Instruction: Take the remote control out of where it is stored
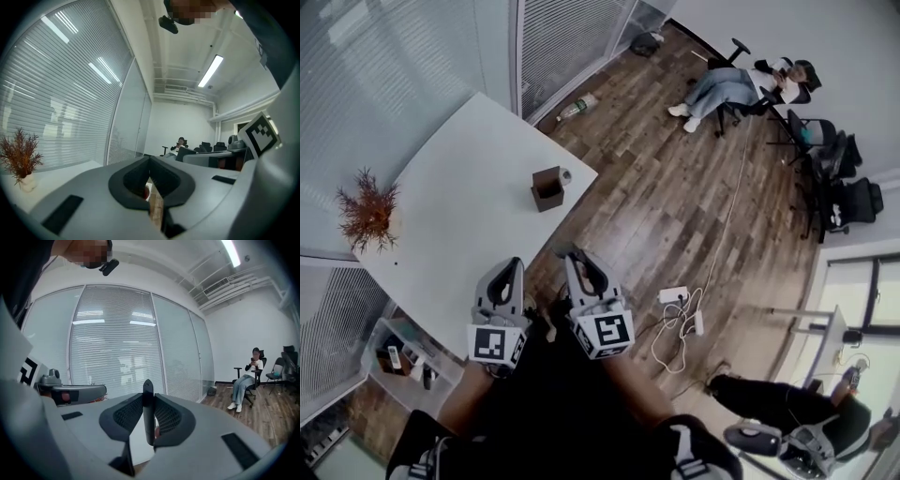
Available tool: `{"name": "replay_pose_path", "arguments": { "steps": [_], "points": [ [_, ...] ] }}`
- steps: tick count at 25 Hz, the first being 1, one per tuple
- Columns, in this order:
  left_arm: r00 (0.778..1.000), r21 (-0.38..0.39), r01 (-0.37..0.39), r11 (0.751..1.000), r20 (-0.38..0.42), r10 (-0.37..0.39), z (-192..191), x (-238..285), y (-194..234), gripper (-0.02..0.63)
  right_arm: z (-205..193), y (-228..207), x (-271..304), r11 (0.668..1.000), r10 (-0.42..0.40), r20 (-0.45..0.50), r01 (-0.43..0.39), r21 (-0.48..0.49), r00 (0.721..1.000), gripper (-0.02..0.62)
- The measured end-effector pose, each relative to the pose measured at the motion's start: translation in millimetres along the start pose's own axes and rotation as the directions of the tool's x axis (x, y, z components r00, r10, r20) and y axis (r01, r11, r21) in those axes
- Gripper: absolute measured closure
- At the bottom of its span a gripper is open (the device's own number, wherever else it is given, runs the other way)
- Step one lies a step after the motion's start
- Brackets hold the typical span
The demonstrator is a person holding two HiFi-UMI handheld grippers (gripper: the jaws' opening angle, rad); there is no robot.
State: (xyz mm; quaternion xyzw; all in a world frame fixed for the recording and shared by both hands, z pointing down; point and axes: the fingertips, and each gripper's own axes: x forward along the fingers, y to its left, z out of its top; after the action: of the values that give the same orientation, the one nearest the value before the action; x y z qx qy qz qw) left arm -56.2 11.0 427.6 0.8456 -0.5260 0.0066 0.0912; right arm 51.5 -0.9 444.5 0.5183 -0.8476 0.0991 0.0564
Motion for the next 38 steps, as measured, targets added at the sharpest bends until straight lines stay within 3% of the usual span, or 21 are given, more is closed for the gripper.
{"name": "replay_pose_path", "arguments": {
  "steps": [38],
  "points": [
    [0.998,0.004,-0.056,0.998,0.03,0.056,7,10,-39,0.598,11,-23,-27,0.996,0.082,0.035,-0.081,-0.021,0.996,0.52]
  ]
}}
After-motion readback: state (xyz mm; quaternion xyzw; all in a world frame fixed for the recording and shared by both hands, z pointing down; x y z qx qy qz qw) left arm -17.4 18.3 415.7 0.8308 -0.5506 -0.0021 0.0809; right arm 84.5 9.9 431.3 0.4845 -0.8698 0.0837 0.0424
